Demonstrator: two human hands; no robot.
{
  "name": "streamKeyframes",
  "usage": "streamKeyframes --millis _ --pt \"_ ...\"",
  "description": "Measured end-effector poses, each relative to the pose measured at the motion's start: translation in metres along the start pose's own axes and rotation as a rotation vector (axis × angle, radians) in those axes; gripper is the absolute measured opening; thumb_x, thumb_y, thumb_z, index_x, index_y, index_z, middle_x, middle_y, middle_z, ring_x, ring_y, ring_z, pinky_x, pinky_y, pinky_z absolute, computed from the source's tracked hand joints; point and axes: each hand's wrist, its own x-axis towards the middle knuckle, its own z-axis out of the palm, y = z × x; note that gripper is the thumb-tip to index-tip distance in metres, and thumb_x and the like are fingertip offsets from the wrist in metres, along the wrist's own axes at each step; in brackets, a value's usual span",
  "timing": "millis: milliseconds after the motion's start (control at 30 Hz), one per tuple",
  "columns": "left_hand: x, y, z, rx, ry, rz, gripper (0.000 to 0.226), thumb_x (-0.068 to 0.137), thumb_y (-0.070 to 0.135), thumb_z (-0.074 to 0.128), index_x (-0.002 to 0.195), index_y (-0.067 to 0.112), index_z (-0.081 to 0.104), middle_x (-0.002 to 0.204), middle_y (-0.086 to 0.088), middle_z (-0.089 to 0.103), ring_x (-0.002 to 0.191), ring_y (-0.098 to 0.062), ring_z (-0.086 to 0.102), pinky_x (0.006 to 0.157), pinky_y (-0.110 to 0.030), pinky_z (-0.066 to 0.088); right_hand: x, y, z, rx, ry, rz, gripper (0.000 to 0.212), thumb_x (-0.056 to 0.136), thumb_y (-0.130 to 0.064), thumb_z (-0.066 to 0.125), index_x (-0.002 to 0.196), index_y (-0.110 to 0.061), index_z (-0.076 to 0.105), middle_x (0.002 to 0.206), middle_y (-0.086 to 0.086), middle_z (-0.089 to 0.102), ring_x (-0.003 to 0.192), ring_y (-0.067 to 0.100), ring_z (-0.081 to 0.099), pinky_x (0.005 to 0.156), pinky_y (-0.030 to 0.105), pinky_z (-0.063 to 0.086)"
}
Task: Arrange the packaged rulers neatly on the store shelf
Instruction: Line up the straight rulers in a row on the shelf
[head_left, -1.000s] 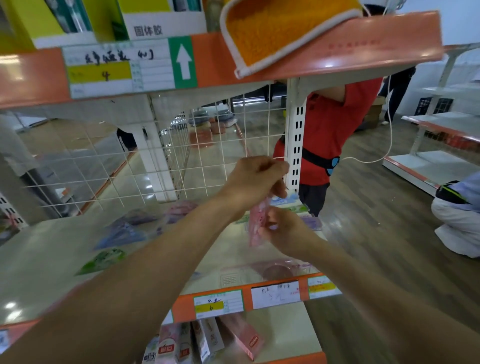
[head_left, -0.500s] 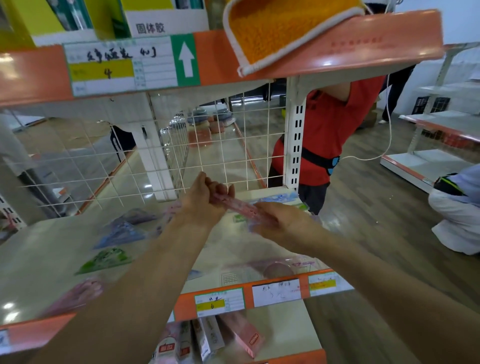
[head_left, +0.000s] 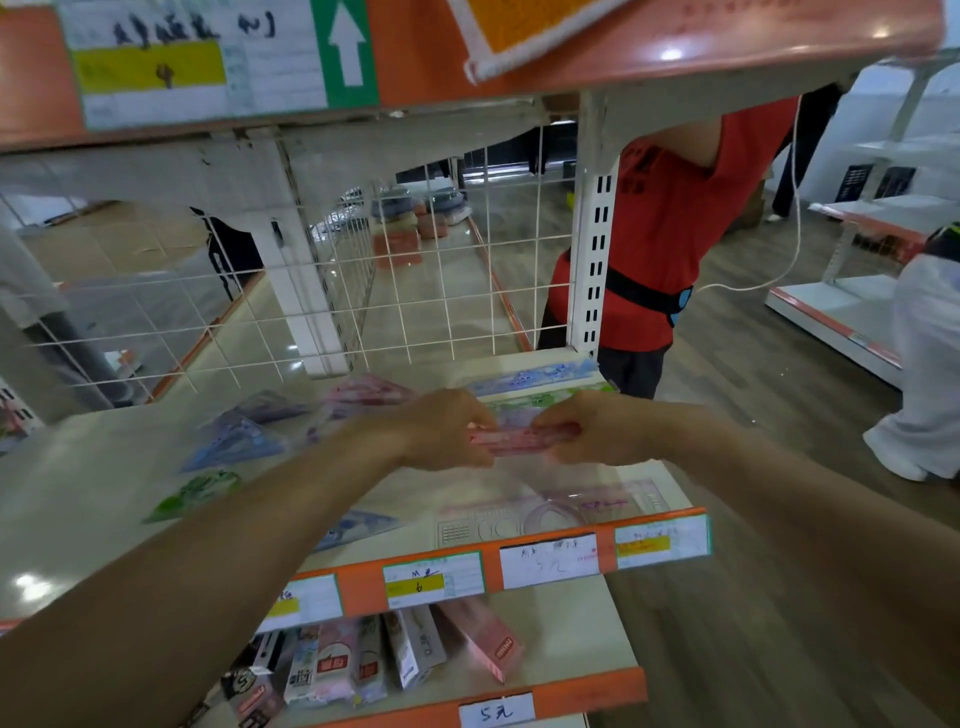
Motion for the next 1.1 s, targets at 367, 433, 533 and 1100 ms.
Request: streamKeyframes --millis 367,433,533,1100 --pt "0.007 0.009 0.024 0.257 0.033 0.006 0.030 0.090 0.043 0.057 0.104 0.017 0.066 0.086 0.004 0.051 0.074 -0.017 0.046 0.065 -0.026 0.034 0.010 0.006 0.015 -0.233 0.040 0.012 0.022 0.080 -0.025 0.060 0.100 -0.026 0.067 0.085 -0.005 0.056 0.082 0.021 0.059 0.065 0.028 0.047" --pt "0.007 0.010 0.024 0.255 0.017 -0.004 0.031 0.089 0.043 0.058 0.103 0.017 0.067 0.091 0.002 0.060 0.076 -0.018 0.050 0.066 -0.027 0.036 0.011 0.006 0.012 -0.230 0.008 0.035 0.025 0.079 -0.026 0.060 0.103 -0.027 0.067 0.089 -0.004 0.058 0.083 0.022 0.060 0.073 0.036 0.053" --pt "0.008 0.010 0.023 0.255 0.008 -0.006 0.031 0.088 0.042 0.059 0.105 0.017 0.066 0.101 -0.001 0.064 0.080 -0.018 0.052 0.068 -0.027 0.038 0.010 0.005 0.011 -0.271 -0.013 0.036 0.028 0.081 -0.026 0.059 0.108 -0.027 0.068 0.091 -0.004 0.054 0.085 0.023 0.059 0.074 0.036 0.052" --pt "-0.001 0.008 0.017 0.260 -0.061 -0.064 0.028 0.086 0.031 0.063 0.110 0.017 0.066 0.109 -0.002 0.062 0.101 -0.023 0.058 0.088 -0.034 0.048 -0.001 0.002 0.003 -0.455 -0.084 0.059 0.021 0.086 -0.017 0.055 0.102 -0.011 0.067 0.100 0.008 0.061 0.090 0.024 0.059 0.070 0.030 0.045"
